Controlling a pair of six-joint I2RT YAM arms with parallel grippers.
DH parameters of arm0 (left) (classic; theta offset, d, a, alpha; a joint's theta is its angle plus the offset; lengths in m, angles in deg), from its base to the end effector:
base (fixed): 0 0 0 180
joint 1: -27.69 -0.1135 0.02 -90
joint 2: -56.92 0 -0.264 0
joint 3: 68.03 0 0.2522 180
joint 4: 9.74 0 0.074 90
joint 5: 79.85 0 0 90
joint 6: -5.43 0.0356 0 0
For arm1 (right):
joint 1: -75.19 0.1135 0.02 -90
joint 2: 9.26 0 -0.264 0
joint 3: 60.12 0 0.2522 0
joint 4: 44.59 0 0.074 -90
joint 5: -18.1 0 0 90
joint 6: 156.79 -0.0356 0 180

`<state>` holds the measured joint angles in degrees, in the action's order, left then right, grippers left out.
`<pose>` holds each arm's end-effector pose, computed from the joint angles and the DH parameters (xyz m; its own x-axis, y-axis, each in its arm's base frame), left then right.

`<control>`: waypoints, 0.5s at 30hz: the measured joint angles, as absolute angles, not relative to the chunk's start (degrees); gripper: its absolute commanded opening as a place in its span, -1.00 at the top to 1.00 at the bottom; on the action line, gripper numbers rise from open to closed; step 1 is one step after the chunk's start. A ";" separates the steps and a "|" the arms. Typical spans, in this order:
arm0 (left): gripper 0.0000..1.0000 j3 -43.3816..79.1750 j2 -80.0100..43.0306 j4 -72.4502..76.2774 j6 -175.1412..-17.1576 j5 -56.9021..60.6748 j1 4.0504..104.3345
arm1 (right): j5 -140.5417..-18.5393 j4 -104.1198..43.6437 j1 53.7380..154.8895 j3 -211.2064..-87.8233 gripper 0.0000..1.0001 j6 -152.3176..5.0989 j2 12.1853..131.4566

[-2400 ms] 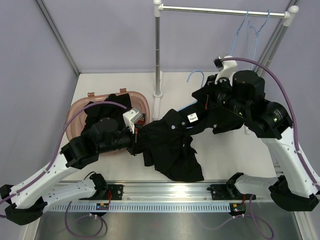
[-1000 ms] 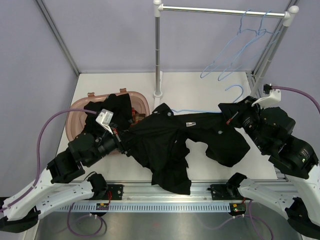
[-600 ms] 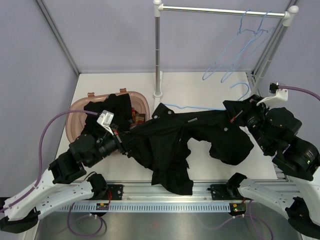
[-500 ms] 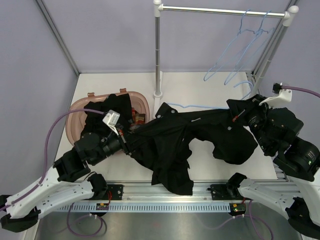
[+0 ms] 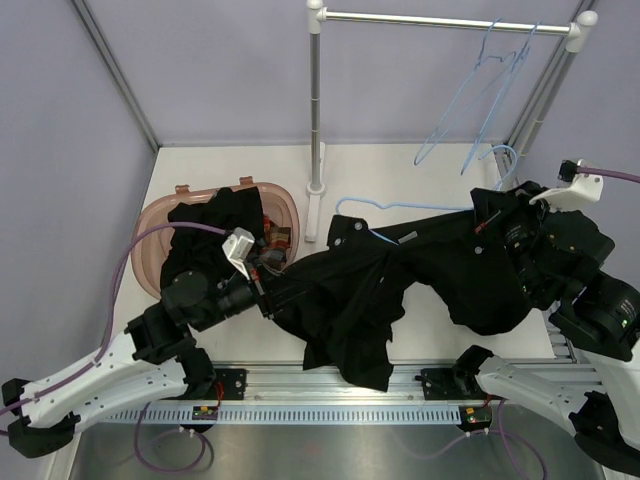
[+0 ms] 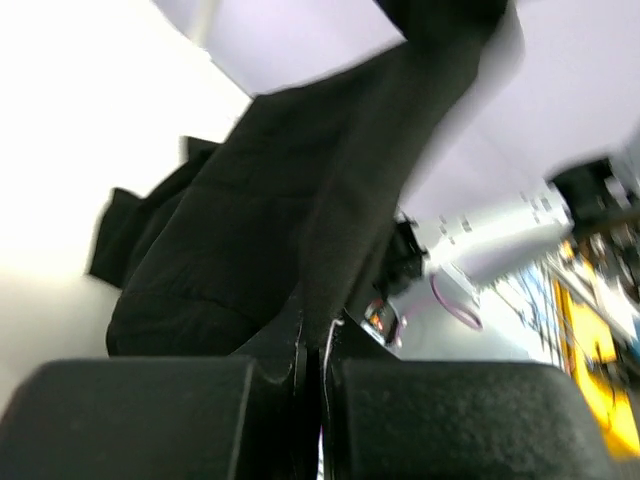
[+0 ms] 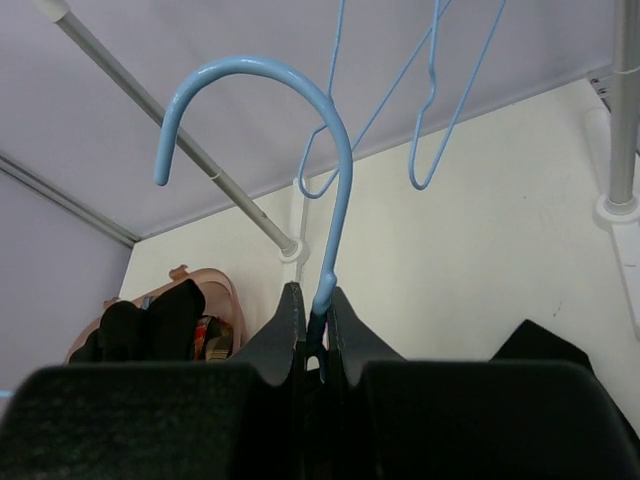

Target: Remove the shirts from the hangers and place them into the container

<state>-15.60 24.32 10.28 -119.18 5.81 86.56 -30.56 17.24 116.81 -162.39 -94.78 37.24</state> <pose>0.0723 -0.1249 0.3409 -0.5084 -0.2537 -0.8229 0.7337 0.3726 -0.5682 0.0757 0.0358 0.5029 -0.0733 0.4062 -0.9108 0.0303 0.9138 0.4051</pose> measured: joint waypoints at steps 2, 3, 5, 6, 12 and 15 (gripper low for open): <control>1.00 -14.88 25.87 13.27 -121.23 9.94 86.98 | -30.99 15.71 117.16 -161.71 1.00 -94.85 37.50; 1.00 -14.44 26.02 14.50 -122.46 11.58 87.13 | -31.06 14.97 117.25 -161.38 1.00 -94.85 37.52; 1.00 -14.22 26.00 15.98 -124.43 13.70 87.42 | -31.06 13.94 117.27 -160.73 1.00 -94.83 37.52; 1.00 -14.24 26.02 16.79 -125.56 14.84 87.50 | -31.06 13.79 117.27 -160.60 1.00 -94.85 37.52; 1.00 -15.86 27.27 16.46 -126.94 15.25 87.61 | -31.13 13.59 117.27 -160.34 1.00 -97.08 37.33; 0.96 -16.19 26.20 14.59 -124.01 11.82 87.57 | -31.98 13.15 117.18 -160.31 1.00 -97.43 37.00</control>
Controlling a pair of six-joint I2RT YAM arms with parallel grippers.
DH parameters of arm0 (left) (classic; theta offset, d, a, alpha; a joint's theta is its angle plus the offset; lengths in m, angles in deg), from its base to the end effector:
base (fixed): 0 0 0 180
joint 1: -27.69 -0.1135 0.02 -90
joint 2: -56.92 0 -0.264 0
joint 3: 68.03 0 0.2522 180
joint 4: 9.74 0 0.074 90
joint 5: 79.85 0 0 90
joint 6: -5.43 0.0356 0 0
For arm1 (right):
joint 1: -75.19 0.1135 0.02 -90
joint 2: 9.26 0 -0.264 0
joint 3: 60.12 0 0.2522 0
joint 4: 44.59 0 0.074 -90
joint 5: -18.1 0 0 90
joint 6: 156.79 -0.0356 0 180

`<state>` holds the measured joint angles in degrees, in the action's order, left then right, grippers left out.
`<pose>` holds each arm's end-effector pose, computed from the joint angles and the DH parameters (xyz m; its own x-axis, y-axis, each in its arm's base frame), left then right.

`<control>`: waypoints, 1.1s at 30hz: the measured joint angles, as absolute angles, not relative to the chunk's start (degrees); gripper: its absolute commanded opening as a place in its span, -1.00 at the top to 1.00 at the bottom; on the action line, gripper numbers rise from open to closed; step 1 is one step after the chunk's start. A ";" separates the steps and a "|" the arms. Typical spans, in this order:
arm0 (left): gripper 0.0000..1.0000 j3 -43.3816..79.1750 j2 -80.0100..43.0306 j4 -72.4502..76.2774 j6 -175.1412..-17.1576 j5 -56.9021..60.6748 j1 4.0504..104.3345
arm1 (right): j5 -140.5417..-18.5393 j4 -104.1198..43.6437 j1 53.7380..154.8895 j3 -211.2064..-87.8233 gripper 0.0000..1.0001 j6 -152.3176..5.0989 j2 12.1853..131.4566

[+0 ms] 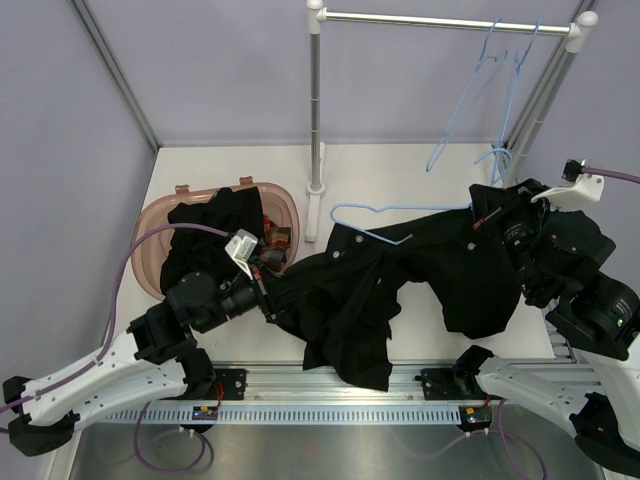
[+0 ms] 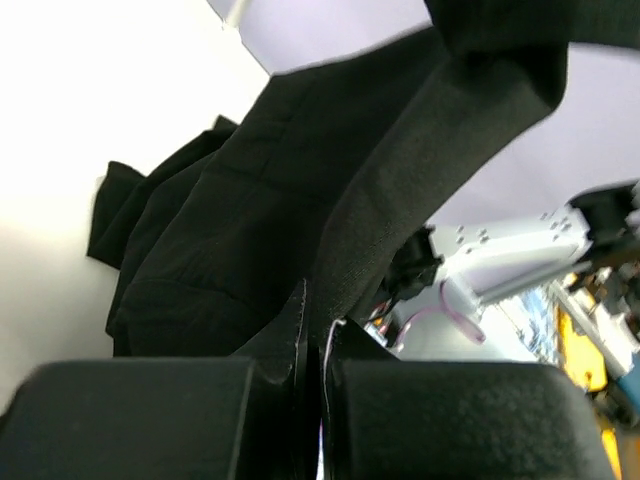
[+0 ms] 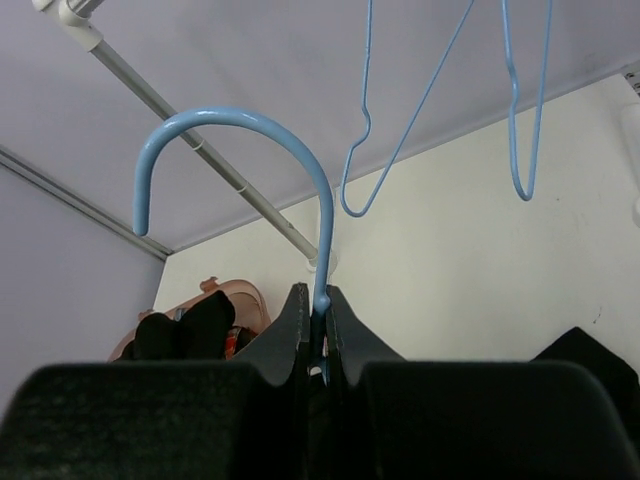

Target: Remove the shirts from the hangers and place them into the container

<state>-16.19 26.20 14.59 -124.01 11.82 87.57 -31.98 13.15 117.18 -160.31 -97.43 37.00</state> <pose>0.0700 -0.1186 0.3331 -0.5617 -0.2972 -0.7721 0.6386 0.4376 -0.6330 0.0800 0.0413 0.5014 -0.0614 0.4706 -0.8802 -0.0068 0.8817 0.4718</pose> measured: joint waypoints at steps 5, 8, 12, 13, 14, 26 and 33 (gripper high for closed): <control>-0.05 -15.53 23.40 17.69 -118.79 10.40 86.87 | -33.20 11.41 115.15 -160.84 1.00 -95.53 38.88; -0.56 -13.70 23.57 22.48 -116.64 11.71 86.39 | -34.23 9.42 114.15 -160.84 1.00 -93.43 39.67; -0.66 -9.26 25.82 25.01 -113.72 13.55 86.32 | -37.57 8.50 114.06 -160.84 1.00 -91.74 40.32; -0.64 -7.79 26.31 24.90 -112.89 13.68 86.30 | -38.80 8.37 114.06 -160.84 1.00 -91.37 40.56; -0.59 -6.15 26.87 24.90 -112.10 13.61 86.28 | -40.15 8.32 114.04 -160.86 1.00 -91.07 40.85; -0.54 3.38 19.84 16.81 -106.79 5.52 86.24 | -55.28 8.89 113.91 -160.49 1.00 -90.50 45.83; -0.54 3.38 14.52 16.81 -106.39 3.69 86.24 | -59.67 8.91 113.91 -160.36 1.00 -90.52 46.25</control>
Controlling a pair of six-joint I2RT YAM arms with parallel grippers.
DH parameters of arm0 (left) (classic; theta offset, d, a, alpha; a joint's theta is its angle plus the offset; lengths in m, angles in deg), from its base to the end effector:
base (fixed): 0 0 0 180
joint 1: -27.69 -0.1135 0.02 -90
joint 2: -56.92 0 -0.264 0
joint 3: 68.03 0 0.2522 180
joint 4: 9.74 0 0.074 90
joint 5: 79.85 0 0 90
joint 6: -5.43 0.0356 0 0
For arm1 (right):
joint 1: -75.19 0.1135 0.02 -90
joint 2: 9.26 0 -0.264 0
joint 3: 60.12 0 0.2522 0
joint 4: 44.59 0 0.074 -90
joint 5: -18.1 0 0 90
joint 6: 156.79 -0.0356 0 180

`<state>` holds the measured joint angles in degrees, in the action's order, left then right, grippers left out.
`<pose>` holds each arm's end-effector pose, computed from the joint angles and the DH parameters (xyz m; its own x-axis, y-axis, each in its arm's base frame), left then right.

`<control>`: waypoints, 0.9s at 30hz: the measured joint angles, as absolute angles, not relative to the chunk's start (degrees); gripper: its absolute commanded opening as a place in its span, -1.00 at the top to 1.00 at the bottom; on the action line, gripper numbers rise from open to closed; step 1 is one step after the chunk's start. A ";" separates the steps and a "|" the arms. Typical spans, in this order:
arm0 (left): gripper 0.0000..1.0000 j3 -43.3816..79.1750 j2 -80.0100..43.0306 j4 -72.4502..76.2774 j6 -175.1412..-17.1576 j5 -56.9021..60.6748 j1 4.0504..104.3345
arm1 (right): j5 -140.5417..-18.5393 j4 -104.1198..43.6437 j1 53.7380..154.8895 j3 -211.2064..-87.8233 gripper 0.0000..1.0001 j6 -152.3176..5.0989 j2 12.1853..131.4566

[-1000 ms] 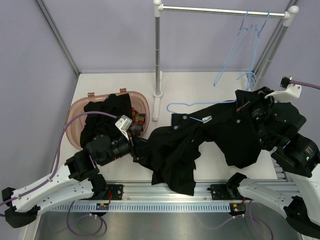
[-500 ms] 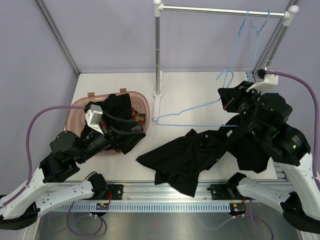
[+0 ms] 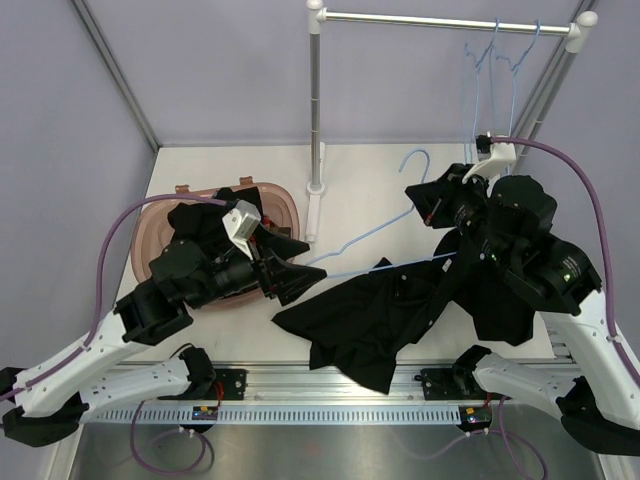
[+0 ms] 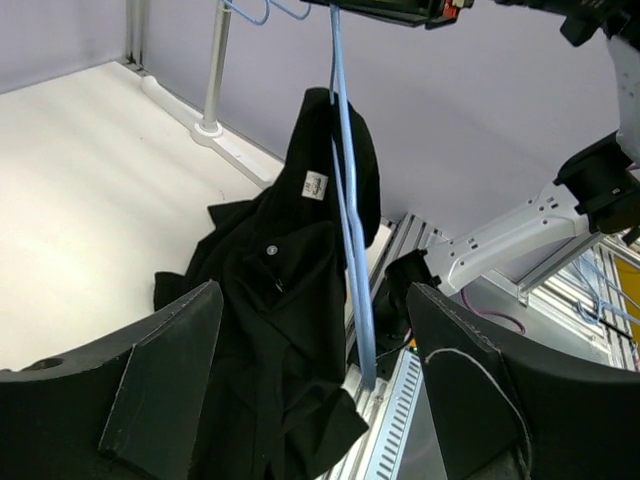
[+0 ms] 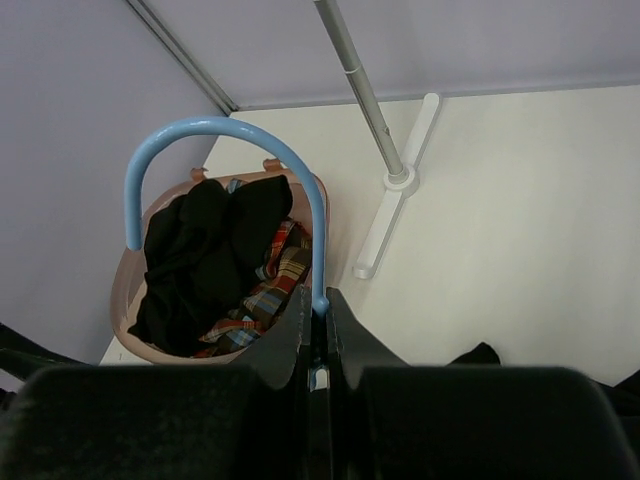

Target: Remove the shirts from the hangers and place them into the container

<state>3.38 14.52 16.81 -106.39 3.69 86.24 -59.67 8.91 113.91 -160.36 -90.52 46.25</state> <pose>0.0774 -0.1342 0.4185 -0.3161 -0.1911 -0.9293 0.8497 0.3787 -0.3669 0.1274 0.0924 0.4920 -0.2892 0.2722 -0.9177 -0.3622 0.8563 0.3682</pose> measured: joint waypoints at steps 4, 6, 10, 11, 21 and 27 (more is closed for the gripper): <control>1.00 3.38 13.08 16.27 -106.68 2.36 86.24 | -61.62 8.96 113.88 -160.97 0.28 -90.43 47.69; 1.00 3.79 12.21 16.51 -106.37 2.16 86.24 | -62.99 9.33 113.88 -161.91 -0.86 -90.26 48.96; 1.00 5.60 11.86 21.69 -107.12 5.77 86.24 | -65.35 9.81 113.86 -162.39 -0.99 -88.38 49.07; 1.00 6.85 11.84 24.16 -107.18 7.21 86.24 | -65.44 10.03 113.86 -162.37 -0.99 -88.16 48.48; 1.00 22.33 13.41 41.19 -108.23 13.46 86.19 | -71.82 12.34 113.84 -159.55 -0.99 -86.15 34.57; 1.00 27.79 15.01 48.29 -111.36 10.90 86.19 | -79.28 14.05 113.80 -152.42 -0.97 -84.20 31.03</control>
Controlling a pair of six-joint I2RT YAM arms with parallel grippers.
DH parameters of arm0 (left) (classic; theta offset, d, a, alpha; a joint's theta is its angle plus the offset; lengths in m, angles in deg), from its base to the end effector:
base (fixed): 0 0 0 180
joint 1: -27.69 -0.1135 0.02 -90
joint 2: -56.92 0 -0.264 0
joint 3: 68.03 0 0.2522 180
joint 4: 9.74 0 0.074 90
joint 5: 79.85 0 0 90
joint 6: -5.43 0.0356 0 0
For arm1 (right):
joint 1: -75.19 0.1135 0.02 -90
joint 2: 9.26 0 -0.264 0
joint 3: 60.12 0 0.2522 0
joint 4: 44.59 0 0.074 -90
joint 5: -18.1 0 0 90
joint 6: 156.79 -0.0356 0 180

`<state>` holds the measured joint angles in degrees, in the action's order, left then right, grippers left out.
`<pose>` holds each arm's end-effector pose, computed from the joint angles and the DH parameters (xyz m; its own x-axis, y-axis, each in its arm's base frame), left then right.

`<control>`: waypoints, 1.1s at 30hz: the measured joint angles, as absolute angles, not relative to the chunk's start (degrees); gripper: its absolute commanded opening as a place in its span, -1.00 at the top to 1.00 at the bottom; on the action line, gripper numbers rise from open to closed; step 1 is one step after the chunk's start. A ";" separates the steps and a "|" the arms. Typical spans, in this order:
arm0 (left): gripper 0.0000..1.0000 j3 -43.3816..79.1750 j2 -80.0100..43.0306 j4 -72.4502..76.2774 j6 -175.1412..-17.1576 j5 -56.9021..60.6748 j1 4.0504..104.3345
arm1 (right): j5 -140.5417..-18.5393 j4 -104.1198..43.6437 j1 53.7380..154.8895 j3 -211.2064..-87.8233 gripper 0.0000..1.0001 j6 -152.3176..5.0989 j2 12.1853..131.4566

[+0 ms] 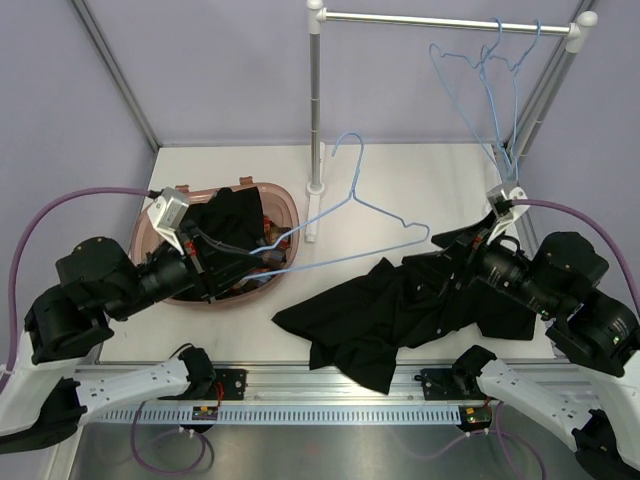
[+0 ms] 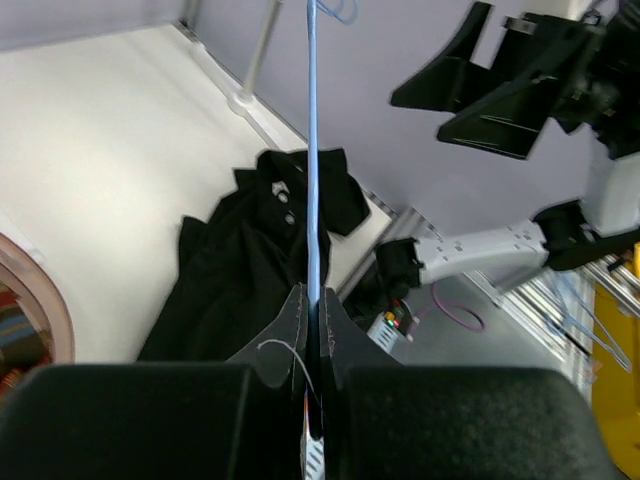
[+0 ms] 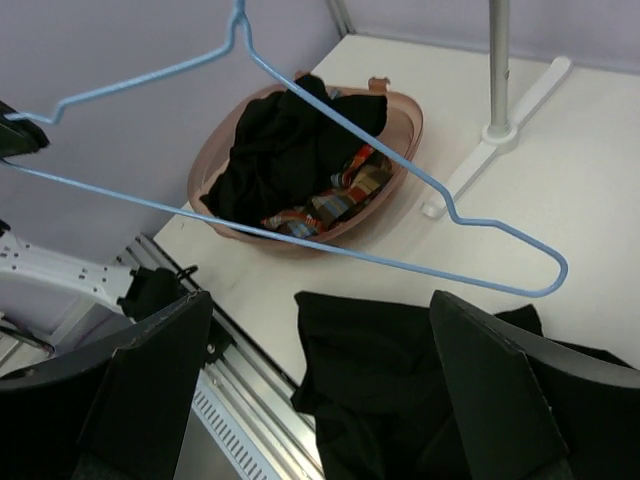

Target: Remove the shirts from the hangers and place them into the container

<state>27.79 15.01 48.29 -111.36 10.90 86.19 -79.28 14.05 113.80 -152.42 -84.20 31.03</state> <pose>0.0429 -0.0692 0.4858 -0.4147 -0.1858 -0.8908 0.7380 0.5039 -0.4487 0.0616 0.0550 0.4704 -0.3011 0.1393 -0.9434 -0.6586 0.6850 0.3114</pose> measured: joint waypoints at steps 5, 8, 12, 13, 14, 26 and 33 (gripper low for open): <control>1.00 27.96 18.66 52.49 -114.92 5.52 86.19 | -84.06 16.52 113.80 -151.59 -0.97 -82.61 29.48; 1.00 27.96 21.58 54.12 -116.73 2.95 86.19 | -85.64 18.22 113.80 -153.43 -0.97 -81.69 28.61; 1.00 27.90 25.04 55.52 -119.09 0.45 86.19 | -87.65 19.19 113.80 -155.86 -0.94 -80.53 28.19; 1.00 27.72 25.78 55.52 -119.68 -0.31 86.19 | -88.46 19.27 113.80 -155.96 -0.94 -80.25 28.10; 1.00 27.59 26.42 55.48 -120.32 -1.05 86.19 | -89.46 19.62 113.80 -155.94 -0.94 -79.96 28.02; 1.00 23.90 30.66 53.16 -125.41 -7.15 86.19 | -107.34 19.82 113.80 -150.57 -0.48 -78.28 27.56; 1.00 22.96 31.90 50.87 -126.66 -8.31 86.19 | -118.25 15.21 113.80 -147.44 -0.01 -81.65 27.06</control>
